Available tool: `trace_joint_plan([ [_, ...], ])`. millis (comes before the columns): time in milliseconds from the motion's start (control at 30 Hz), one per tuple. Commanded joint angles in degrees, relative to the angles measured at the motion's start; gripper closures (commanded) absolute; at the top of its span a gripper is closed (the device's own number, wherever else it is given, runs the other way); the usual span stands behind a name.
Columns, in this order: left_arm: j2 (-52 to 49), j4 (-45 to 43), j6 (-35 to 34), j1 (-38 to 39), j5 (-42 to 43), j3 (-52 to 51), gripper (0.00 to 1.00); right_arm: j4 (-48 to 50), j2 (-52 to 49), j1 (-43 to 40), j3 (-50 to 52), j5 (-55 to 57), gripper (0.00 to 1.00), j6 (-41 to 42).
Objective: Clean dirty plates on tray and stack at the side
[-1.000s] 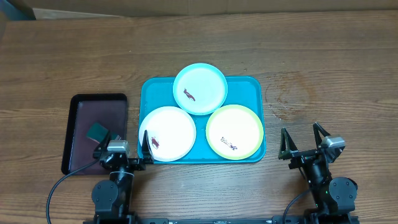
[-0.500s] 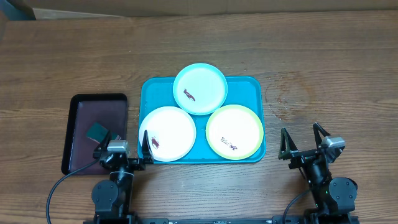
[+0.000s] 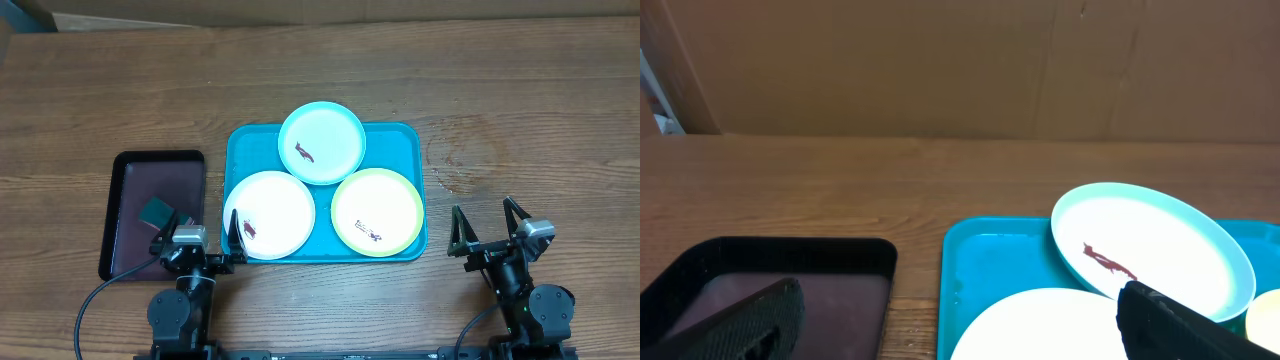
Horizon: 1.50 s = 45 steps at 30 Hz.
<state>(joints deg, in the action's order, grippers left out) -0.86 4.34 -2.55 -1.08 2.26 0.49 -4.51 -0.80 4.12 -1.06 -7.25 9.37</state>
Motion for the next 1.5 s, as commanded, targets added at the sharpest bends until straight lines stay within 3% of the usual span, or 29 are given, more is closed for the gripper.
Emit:
trace_joint_plan([
  [0, 0.5, 0.1, 1.3, 0.4, -0.8, -0.2, 0.0, 0.3, 0.5, -0.3, 0.6, -0.1, 0.0, 0.0],
  [367, 0.5, 0.0, -0.1, 0.4, 0.4, -0.2, 0.0, 0.3, 0.5, -0.3, 0.6, -0.1, 0.0, 0.0],
  [567, 0.5, -0.6, -11.9, 0.4, 4.2, -0.2, 0.0, 0.3, 0.5, -0.3, 0.6, -0.1, 0.0, 0.0],
  [767, 0.5, -7.0, -27.0, 0.4, 11.8, -0.2, 0.0, 0.3, 0.5, -0.3, 0.6, -0.1, 0.0, 0.0],
  [900, 0.5, -13.9, -27.5, 0.4, 17.1, -0.2, 0.0, 0.3, 0.5, -0.3, 0.6, -0.1, 0.0, 0.0],
  [1067, 0.5, -19.8, -24.2, 0.3, 14.4, 1.4, 0.0, 0.3, 0.5, -0.3, 0.6, -0.1, 0.0, 0.0],
  [1200, -0.4, -15.5, -16.9, 0.3, 9.5, 7.8, 0.0, 0.3, 0.5, -0.3, 0.6, -0.1, 0.0, 0.0],
  [1300, -4.5, -5.0, -13.4, 0.3, 6.0, 15.7, 0.0, 0.3, 0.5, -0.3, 0.6, -0.1, 0.0, 0.0],
  [1467, -20.6, 12.8, -10.3, 0.3, -2.2, 29.8, 0.0, 0.3, 0.5, -0.3, 0.6, -0.1, 0.0, 0.0],
])
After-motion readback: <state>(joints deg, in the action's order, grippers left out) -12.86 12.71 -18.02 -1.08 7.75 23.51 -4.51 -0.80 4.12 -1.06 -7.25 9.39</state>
